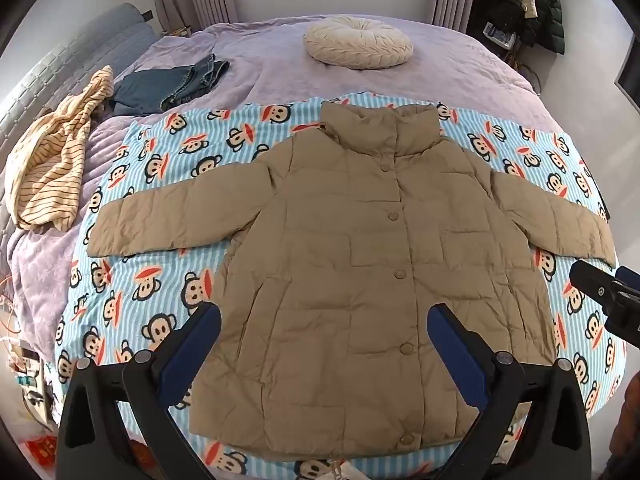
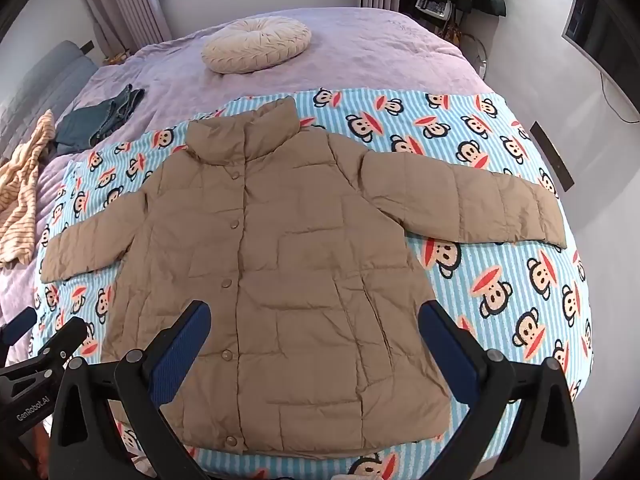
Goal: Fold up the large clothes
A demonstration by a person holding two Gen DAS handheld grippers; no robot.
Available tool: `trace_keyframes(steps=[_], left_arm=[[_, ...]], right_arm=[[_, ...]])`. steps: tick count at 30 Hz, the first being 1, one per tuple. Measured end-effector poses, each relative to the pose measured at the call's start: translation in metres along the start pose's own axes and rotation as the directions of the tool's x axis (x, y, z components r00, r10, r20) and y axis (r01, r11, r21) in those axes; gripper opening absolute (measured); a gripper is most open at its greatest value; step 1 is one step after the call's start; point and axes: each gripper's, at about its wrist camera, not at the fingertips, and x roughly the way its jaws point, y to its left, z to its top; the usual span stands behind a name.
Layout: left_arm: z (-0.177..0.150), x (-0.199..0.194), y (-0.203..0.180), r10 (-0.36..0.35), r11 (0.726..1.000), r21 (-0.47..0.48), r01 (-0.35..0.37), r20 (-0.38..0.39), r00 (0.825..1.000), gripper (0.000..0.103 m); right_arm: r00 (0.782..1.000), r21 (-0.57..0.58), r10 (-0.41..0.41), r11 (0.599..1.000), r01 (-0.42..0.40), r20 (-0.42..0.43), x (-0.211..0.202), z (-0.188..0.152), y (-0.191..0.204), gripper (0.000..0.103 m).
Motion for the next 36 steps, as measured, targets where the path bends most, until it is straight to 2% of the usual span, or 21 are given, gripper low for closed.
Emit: trace_keyframes(steps=[13,36], left_arm=[[-0.001,0.000,0.000,0.000,1.000,-0.001,0.000,0.000,1.000,0.103],[-0.001,0.000,0.001,0.000,1.000,-0.001,0.000,0.001,1.000,0.103]], right_arm=[[1.000,0.004,0.010,1.000,-0.010,-0.009,0.013,0.015,-0.031,0.103],[0.999,0.000,0.040,0.999,-0.040,-0.026,0.017,0.035,-0.063,0.103]])
